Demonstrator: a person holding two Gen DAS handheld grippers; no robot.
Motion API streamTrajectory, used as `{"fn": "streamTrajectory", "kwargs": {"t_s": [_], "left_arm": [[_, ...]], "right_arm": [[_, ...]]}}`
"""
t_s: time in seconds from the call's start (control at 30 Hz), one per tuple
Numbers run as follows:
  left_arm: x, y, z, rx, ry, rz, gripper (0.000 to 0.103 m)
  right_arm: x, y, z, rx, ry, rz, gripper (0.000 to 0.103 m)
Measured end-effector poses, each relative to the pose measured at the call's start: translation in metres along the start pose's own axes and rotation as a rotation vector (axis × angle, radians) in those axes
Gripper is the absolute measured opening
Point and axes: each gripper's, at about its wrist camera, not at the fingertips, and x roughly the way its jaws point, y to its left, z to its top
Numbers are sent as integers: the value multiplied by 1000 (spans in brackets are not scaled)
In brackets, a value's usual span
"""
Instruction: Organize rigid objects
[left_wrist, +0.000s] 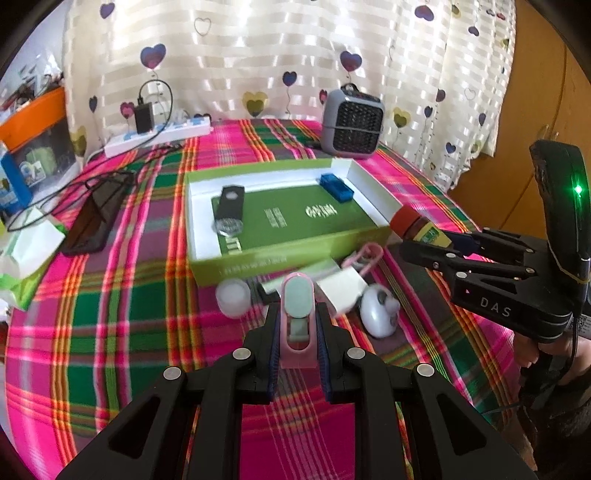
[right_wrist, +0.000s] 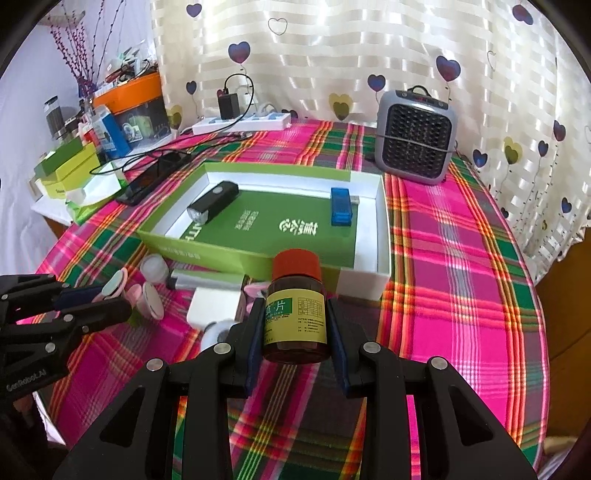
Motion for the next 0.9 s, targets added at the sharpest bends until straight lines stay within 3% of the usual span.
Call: {"fn": "streamTrajectory", "kwargs": {"t_s": [0.4,0.9], "left_arm": [[13,20,37,-8,-19,7,17],[55,48,79,-29,7,32,17]], "right_arm": [[9,-3,26,10,-8,4,33],[49,-11,61,32,26,15,33]]}}
